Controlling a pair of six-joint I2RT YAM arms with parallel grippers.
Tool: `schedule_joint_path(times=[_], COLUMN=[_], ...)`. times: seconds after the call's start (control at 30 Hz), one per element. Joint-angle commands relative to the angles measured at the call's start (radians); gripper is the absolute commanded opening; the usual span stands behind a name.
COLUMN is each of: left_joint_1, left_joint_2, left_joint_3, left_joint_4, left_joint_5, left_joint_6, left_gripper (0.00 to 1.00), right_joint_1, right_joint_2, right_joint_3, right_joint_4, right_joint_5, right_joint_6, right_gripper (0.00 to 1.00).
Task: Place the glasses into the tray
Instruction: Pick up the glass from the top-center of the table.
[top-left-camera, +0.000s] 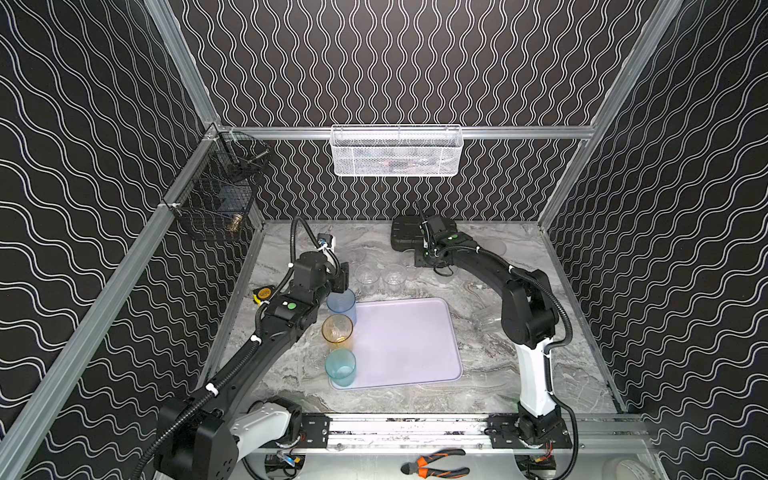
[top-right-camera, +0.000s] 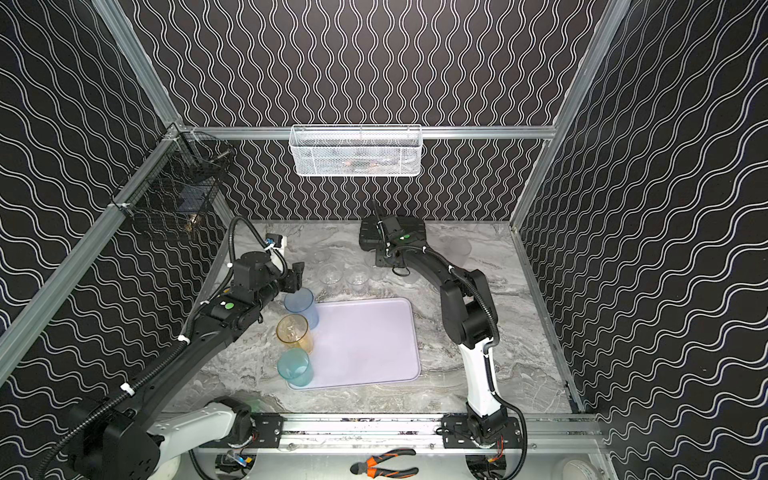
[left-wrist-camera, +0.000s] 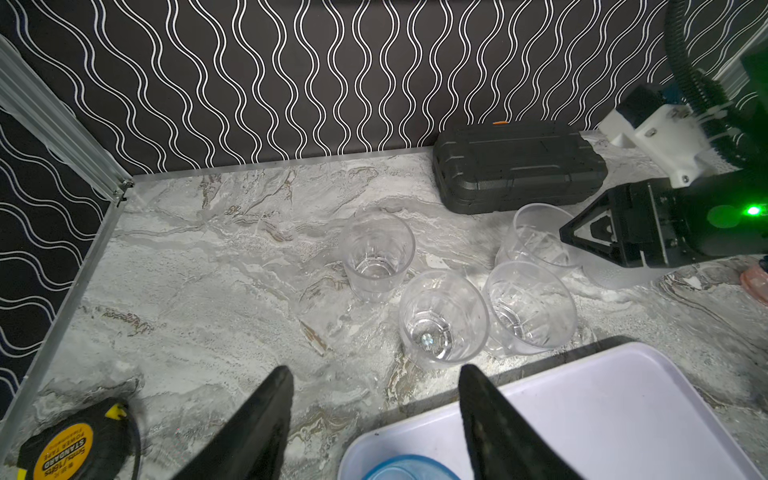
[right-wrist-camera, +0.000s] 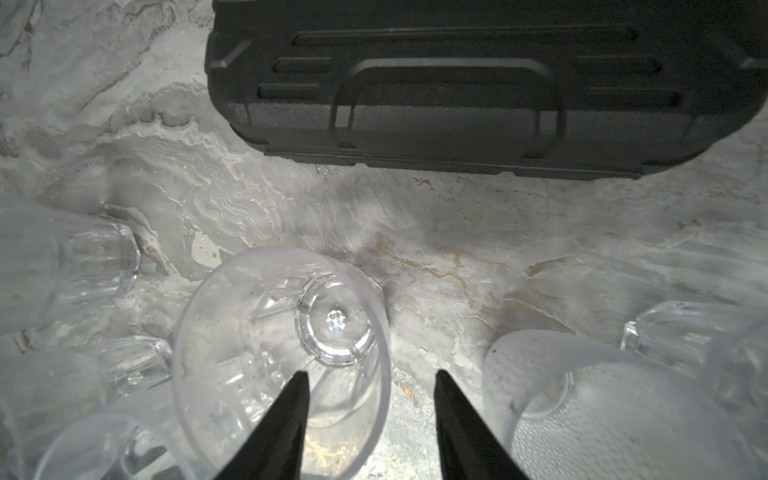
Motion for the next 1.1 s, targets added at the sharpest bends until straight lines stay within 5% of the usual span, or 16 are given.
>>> schedule_joint_path(times=[0.0, 0.5, 1.07], left_joint_1=[-0.001, -0.001, -0.001], left_joint_2=[-0.003, -0.026, -0.017], left_joint_3=[-0.005, -0.02, 0.088], left_joint_4=[0.042, 0.036, -0.121], left_joint_5=[-0.002, -0.007, -0.112], left_joint_6=[-0.001, 0.005, -0.046], left_gripper=[0.67, 0.67, 0.67], right_joint_1=[-0.004, -0.003, 0.065], right_joint_2=[0.013, -0.023, -0.326], right_joint_3=[-0.002, 0.01, -0.02], right_joint_4=[0.017, -0.003, -0.213], right_joint_5=[0.001, 0.065, 0.028], right_joint_6=[-0.022, -0.085, -0.082], right_gripper=[0.42, 0.08, 0.0])
